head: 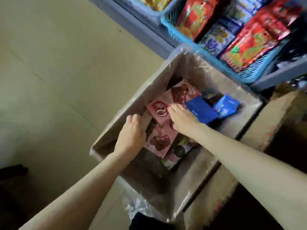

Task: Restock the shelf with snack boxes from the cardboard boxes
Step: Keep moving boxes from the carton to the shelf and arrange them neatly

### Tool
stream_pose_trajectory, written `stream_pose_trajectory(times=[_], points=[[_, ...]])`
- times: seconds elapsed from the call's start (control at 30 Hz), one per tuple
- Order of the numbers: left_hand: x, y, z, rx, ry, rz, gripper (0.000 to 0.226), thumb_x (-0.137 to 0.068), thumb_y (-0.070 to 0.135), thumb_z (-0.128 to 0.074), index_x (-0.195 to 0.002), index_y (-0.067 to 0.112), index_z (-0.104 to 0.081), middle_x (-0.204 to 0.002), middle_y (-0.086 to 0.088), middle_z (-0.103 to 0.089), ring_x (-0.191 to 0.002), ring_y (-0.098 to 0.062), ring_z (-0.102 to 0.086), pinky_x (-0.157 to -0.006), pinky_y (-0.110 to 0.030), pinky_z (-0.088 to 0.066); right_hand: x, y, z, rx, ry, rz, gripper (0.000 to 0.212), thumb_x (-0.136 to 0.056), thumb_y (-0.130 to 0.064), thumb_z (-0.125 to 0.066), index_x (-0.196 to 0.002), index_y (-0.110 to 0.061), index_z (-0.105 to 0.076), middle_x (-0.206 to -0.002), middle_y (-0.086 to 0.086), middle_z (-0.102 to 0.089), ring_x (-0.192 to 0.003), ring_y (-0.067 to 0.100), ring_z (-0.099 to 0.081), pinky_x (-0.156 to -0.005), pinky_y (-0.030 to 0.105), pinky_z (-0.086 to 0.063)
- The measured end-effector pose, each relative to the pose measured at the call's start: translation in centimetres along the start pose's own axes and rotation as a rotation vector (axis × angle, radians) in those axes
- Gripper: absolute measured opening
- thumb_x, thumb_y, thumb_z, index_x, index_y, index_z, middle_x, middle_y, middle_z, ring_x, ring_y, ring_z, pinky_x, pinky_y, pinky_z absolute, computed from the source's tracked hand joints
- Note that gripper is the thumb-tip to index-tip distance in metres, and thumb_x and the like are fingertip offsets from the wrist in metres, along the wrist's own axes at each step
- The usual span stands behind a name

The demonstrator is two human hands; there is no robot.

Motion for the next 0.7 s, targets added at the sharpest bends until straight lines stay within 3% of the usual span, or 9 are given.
stream_pose_trajectory(times=[0.07, 0.17, 0.27, 0.33, 0.43, 0.5, 0.6, 0.67, 0.7], points=[[-2.0, -1.7, -2.6, 0.001, -0.031, 0.016, 0.025, -0.090, 0.008, -0.049, -0.113, 0.002, -0.046, -0.112, -0.015, -0.045, -0.094, -0.036, -0.053, -0.083, -0.043, -0.042, -4.0, -0.2, -1.2, 0.071, 0.012, 0.014, 0.066, -0.087, -0.004, -0.051, -0.145, -0.001, -0.020, -0.149, 0.017, -0.025, -0.137, 0.032, -0.027, -0.107, 0.042, -0.034], [-4.1, -3.7, -5.0, 0.036, -0.023, 0.048, 0.025, -0.092, 0.018, -0.052, -0.114, 0.008, -0.045, -0.114, -0.012, -0.047, -0.095, -0.035, -0.056, -0.084, -0.042, -0.045, -8.4, 1.1, -3.2, 0.215, -0.035, -0.010, 0.069, -0.093, -0.012, -0.047, -0.150, -0.006, -0.007, -0.156, 0.015, -0.008, -0.144, 0.031, -0.011, -0.117, 0.042, -0.016], [-5.5, -5.4, -6.5, 0.052, -0.021, 0.054, 0.027, -0.093, 0.025, -0.053, -0.115, 0.012, -0.046, -0.116, -0.010, -0.049, -0.099, -0.032, -0.056, -0.086, -0.039, -0.045, -10.3, 2.6, -4.3, 0.291, -0.084, 0.019, 0.088, -0.088, -0.026, -0.060, -0.151, -0.014, 0.001, -0.158, 0.012, 0.000, -0.145, 0.030, -0.001, -0.116, 0.049, -0.004], [-5.8, -6.0, -7.0, 0.060, -0.024, 0.059, 0.028, -0.092, 0.027, -0.054, -0.114, 0.012, -0.047, -0.116, -0.009, -0.049, -0.099, -0.029, -0.055, -0.086, -0.038, -0.045, -10.6, 2.5, -4.3, 0.327, -0.094, 0.085, 0.094, -0.084, -0.029, -0.063, -0.151, -0.019, 0.002, -0.157, 0.013, -0.004, -0.145, 0.031, -0.002, -0.116, 0.052, -0.005], [-5.5, -5.9, -7.4, 0.049, -0.033, 0.057, 0.031, -0.091, 0.025, -0.056, -0.117, 0.010, -0.047, -0.119, -0.010, -0.049, -0.102, -0.028, -0.054, -0.085, -0.037, -0.044, -9.9, 0.9, -4.2, 0.378, -0.127, 0.179, 0.081, -0.090, -0.027, -0.054, -0.151, -0.024, -0.001, -0.155, 0.015, -0.008, -0.144, 0.033, -0.005, -0.116, 0.051, -0.003], [-4.5, -5.8, -8.1, 0.098, -0.099, 0.098, 0.042, -0.089, 0.022, -0.058, -0.125, 0.009, -0.042, -0.124, -0.010, -0.047, -0.109, -0.029, -0.052, -0.088, -0.036, -0.044, -7.9, -0.5, -4.8, 0.428, -0.159, 0.243, 0.093, -0.081, -0.032, -0.064, -0.151, -0.024, -0.003, -0.154, 0.015, -0.009, -0.143, 0.035, -0.006, -0.116, 0.049, -0.002], [-1.1, -6.4, -9.9, 0.626, -0.293, 0.508, 0.075, -0.078, 0.031, -0.071, -0.137, 0.013, -0.030, -0.132, -0.006, -0.050, -0.115, -0.024, -0.053, -0.093, -0.034, -0.046, -3.4, -2.9, -4.7, 0.447, -0.105, 0.395, 0.101, -0.073, -0.035, -0.072, -0.149, -0.022, -0.008, -0.153, 0.016, -0.012, -0.142, 0.035, -0.009, -0.117, 0.048, -0.002], [1.8, -5.4, -9.4, 0.966, -0.292, 0.723, 0.091, -0.067, 0.041, -0.078, -0.139, 0.014, -0.029, -0.129, -0.006, -0.053, -0.110, -0.021, -0.057, -0.086, -0.034, -0.049, 0.1, -4.7, -2.8, 0.402, -0.032, 0.480, 0.111, -0.068, -0.038, -0.076, -0.150, -0.020, -0.005, -0.152, 0.019, -0.012, -0.142, 0.035, -0.010, -0.117, 0.045, 0.000], [2.8, -5.0, -8.6, 1.031, -0.256, 0.740, 0.101, -0.058, 0.045, -0.082, -0.139, 0.012, -0.030, -0.125, -0.006, -0.057, -0.106, -0.021, -0.060, -0.082, -0.034, -0.051, 1.9, -5.4, -1.3, 0.355, 0.002, 0.507, 0.113, -0.066, -0.038, -0.077, -0.151, -0.020, -0.004, -0.152, 0.021, -0.013, -0.142, 0.036, -0.010, -0.117, 0.044, 0.001]])
Point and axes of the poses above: each hand's wrist, its own x-axis away from the middle knuckle, its own z-axis out of the back of the hand, y = z × x, the point moved 8 cm from there along -x, towards the middle knuckle
